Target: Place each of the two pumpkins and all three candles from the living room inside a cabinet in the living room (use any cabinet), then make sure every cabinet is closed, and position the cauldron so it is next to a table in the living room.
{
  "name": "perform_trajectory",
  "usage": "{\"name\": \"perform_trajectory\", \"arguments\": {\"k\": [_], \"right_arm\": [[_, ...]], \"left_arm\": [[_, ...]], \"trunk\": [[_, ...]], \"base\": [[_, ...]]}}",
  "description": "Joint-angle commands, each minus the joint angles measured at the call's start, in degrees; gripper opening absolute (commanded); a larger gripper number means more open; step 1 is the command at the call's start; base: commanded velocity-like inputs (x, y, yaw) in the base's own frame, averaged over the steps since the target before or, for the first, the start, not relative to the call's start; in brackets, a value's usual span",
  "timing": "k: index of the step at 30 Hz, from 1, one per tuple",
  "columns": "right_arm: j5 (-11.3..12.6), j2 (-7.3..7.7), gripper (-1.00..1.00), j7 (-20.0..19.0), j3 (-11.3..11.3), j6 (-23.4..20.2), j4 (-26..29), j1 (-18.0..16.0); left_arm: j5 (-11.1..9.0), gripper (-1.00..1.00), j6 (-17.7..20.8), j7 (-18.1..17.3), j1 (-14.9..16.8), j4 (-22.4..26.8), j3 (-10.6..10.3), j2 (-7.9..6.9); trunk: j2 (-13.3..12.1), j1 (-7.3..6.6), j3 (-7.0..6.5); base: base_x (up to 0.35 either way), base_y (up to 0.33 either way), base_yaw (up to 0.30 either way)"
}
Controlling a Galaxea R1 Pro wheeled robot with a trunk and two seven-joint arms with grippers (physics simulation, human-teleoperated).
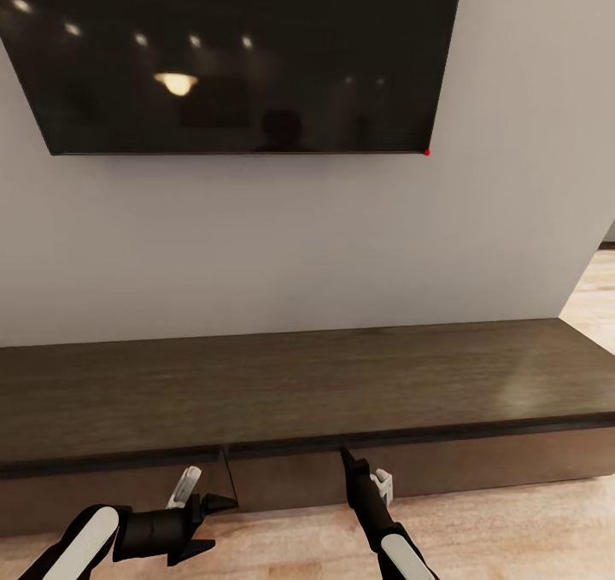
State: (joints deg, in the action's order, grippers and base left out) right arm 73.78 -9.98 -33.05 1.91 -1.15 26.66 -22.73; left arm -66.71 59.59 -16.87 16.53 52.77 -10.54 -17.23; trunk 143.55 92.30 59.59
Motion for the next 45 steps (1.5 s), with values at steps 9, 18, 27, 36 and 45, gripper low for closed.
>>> {"name": "perform_trajectory", "arguments": {"k": [9, 18, 27, 36, 45], "right_arm": [[0.23, -0.02, -1.00, -0.35, 0.20, -0.18, 0.41, -0.03], [0.25, -0.02, -1.00, -0.35, 0.20, -0.19, 0.41, -0.03], [0.27, -0.02, -1.00, -0.35, 0.20, -0.17, 0.41, -0.03], [0.24, -0.02, -1.00, -0.35, 0.20, -0.19, 0.41, -0.03], [0.29, -0.02, -1.00, -0.35, 0.20, -0.23, 0.41, -0.03]], "left_arm": [[0.00, 1.00, -0.07, 0.07, 0.00, -0.02, 0.00, 0.00], [0.00, 1.00, -0.08, 0.06, 0.00, -0.02, -0.06, 0.00], [0.00, 1.00, -0.07, 0.05, -0.01, -0.01, -0.12, 0.00], [0.00, 1.00, -0.09, 0.07, -0.01, -0.02, -0.03, 0.00], [0.00, 1.00, -0.09, 0.07, -0.01, -0.02, -0.06, 0.00]], "trunk": [[0.01, -0.01, -0.01], [0.01, -0.01, -0.01], [0.01, -0.01, -0.01], [0.01, -0.01, -0.01], [0.01, -0.01, -0.01]], "base": [[0.000, 0.000, 0.000], [-0.108, 0.000, 0.000], [-0.319, 0.000, 0.000], [-0.184, 0.000, 0.000], [-0.170, 0.000, 0.000]]}}
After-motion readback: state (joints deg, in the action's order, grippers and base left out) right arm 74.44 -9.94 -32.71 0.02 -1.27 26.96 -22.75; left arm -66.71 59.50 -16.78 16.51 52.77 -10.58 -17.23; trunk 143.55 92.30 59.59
